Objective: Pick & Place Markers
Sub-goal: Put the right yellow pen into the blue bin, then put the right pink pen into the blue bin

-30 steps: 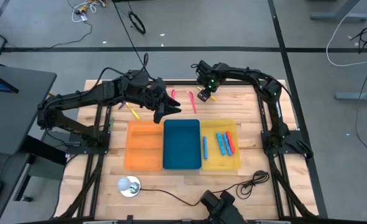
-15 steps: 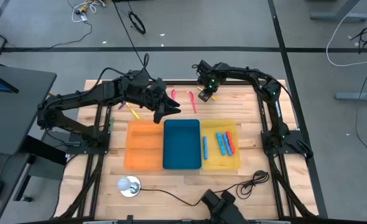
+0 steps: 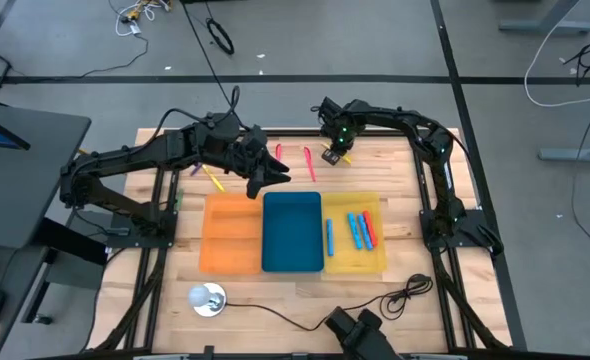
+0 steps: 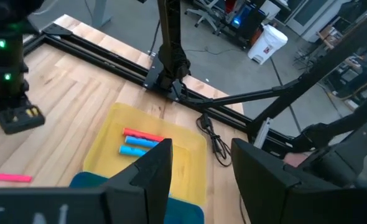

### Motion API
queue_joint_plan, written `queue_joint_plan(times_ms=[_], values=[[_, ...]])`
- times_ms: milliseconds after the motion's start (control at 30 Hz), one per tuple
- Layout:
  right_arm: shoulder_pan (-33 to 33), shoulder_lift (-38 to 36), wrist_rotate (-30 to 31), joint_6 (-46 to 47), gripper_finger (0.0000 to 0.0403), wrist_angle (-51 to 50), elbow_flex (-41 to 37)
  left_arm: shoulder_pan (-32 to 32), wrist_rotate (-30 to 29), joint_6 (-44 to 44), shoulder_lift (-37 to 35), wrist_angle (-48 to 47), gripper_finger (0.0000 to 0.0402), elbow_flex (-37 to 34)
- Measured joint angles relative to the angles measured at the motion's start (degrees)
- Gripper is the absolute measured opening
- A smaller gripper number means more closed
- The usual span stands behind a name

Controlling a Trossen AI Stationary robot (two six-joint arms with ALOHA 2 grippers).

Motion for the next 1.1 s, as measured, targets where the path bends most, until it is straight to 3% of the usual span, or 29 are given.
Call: queue_joint_plan(times_ms=[200, 367, 600, 1100], values=[[1.59, -6.68, 0.31, -6.09, 0.0004, -6.48, 0.07, -0.02, 1.03, -0.29, 0.0, 0.31, 0.0172, 0.02], [3.76, -13.84, 4.52, -9.61, 0.0003, -11.36, 0.13, 0.0, 1.03, -0.25, 0.0, 1.56, 0.0172, 0.07], [6.59, -22.07, 5.54, -8.01, 0.0002, -14.5, 0.15, 0.0, 0.57, -0.21, -0.02, 2.14, 0.0172, 0.07], [9.09, -23.3, 7.63, -12.42, 0.0001, -13.23, 0.17, 0.0, 0.81, -0.25, -0.02, 2.05, 0.0172, 0.07]])
